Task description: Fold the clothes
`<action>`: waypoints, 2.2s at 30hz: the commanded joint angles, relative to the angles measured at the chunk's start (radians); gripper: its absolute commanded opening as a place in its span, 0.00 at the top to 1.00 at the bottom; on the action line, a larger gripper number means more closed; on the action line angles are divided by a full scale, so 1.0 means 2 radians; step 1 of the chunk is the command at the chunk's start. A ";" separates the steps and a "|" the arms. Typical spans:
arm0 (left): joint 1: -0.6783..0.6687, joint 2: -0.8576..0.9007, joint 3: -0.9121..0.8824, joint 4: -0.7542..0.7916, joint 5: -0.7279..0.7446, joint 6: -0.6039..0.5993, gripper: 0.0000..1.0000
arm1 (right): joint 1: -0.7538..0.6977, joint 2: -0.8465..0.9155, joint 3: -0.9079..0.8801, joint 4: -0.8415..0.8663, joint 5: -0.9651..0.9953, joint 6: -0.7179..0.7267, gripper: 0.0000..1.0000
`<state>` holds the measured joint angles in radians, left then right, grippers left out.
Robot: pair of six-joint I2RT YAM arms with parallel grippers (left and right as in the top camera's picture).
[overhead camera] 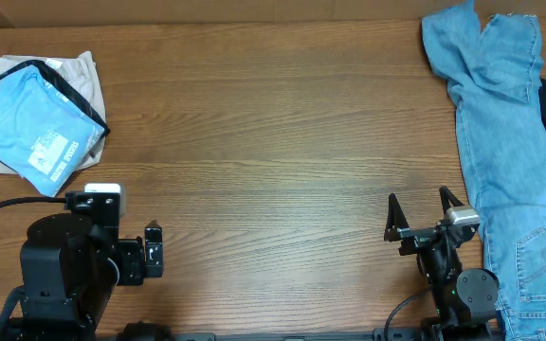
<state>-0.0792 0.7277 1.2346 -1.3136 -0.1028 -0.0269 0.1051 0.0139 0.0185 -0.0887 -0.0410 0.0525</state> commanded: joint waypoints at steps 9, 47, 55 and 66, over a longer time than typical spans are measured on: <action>-0.003 -0.001 -0.002 0.000 -0.006 -0.001 0.00 | -0.002 -0.006 -0.005 0.004 -0.003 0.001 0.00; 0.009 -0.289 -0.448 0.443 0.077 0.002 0.00 | -0.002 -0.006 -0.005 0.004 -0.003 0.002 0.00; 0.009 -0.362 -0.569 0.643 0.078 0.002 0.00 | -0.002 -0.006 -0.005 0.004 -0.003 0.002 0.00; 0.010 -0.362 -0.615 0.619 0.064 0.002 0.00 | -0.002 -0.006 -0.005 0.004 -0.003 0.002 0.00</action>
<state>-0.0696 0.0147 0.0082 -0.0746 0.0353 -0.0265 0.1047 0.0120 0.0185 -0.0879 -0.0452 0.0521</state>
